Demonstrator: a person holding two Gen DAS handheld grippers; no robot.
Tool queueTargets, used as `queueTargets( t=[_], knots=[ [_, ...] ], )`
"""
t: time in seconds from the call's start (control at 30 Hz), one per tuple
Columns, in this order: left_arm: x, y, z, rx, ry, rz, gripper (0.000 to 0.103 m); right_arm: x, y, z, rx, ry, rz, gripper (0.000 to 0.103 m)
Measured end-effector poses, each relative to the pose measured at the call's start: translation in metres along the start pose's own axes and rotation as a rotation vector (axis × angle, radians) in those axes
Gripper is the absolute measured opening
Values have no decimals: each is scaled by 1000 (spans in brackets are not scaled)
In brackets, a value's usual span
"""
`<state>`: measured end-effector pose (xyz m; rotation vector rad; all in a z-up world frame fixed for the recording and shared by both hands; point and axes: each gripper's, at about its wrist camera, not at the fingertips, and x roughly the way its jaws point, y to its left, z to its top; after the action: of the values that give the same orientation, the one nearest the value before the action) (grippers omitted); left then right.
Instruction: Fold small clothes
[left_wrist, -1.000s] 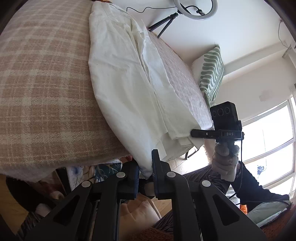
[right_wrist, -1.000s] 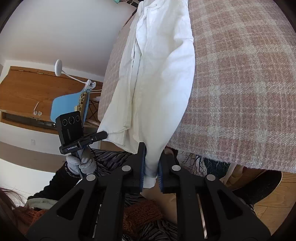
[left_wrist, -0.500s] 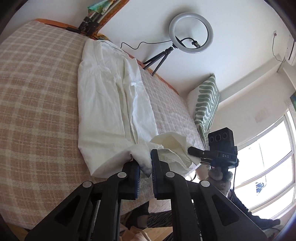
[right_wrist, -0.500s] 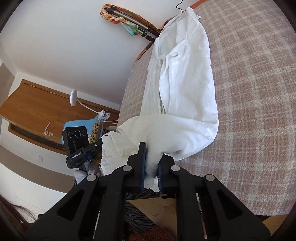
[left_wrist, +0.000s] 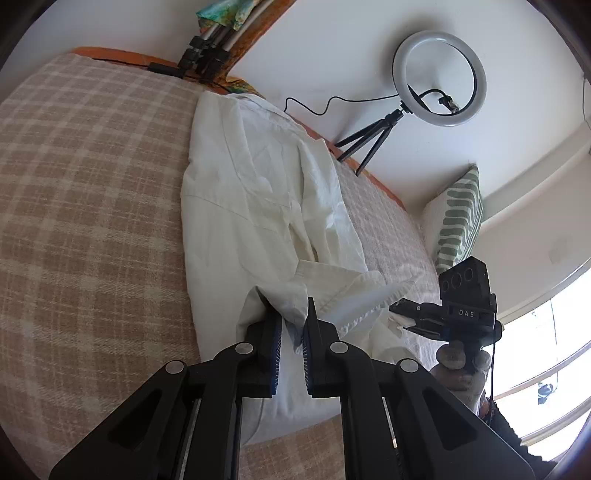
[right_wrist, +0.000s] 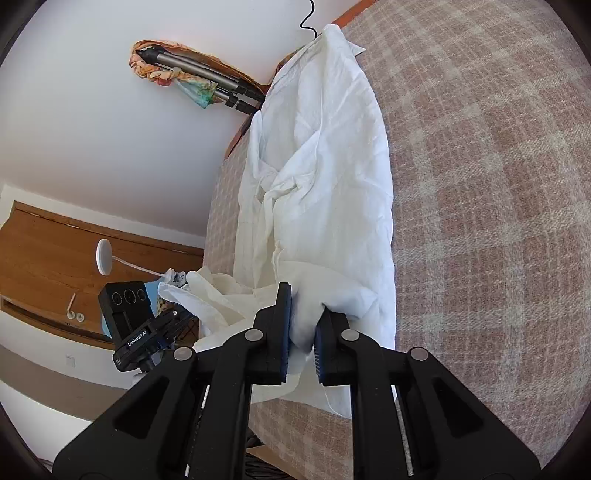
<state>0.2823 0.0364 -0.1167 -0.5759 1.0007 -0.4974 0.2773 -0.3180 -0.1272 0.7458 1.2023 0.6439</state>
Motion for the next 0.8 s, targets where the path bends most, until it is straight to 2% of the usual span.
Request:
queueTargets(
  t=[0.07, 0.17, 0.23, 0.3, 0.33, 0.43, 0.53, 0.67, 0.8],
  knots=[
    [2, 0, 4, 13, -5, 27, 9, 1, -1, 4, 6, 1, 5, 14],
    [3, 0, 14, 11, -8, 96, 13, -2, -7, 10, 47, 10, 37, 20],
    [-3, 2, 21, -10, -22, 99, 15, -12, -8, 12, 54, -17, 45, 30],
    [-16, 2, 26, -3, -65, 109, 15, -28, -5, 14, 41, -78, 36, 52],
    [-23, 0, 27, 11, -89, 104, 16, -35, -1, 15, 24, -117, 21, 54],
    [-36, -9, 22, 74, -113, 100, 16, -54, 15, 11, -65, -163, -13, 55],
    [-38, -15, 8, 116, -104, 88, 16, -55, 35, -2, -179, -131, -20, 54],
    [-28, -23, -13, 142, -56, 70, 16, -25, 57, -24, -311, -53, -47, 49],
    [-11, -39, -26, 175, -13, 35, 16, 16, 73, -36, -409, 24, -95, 48]
  ],
)
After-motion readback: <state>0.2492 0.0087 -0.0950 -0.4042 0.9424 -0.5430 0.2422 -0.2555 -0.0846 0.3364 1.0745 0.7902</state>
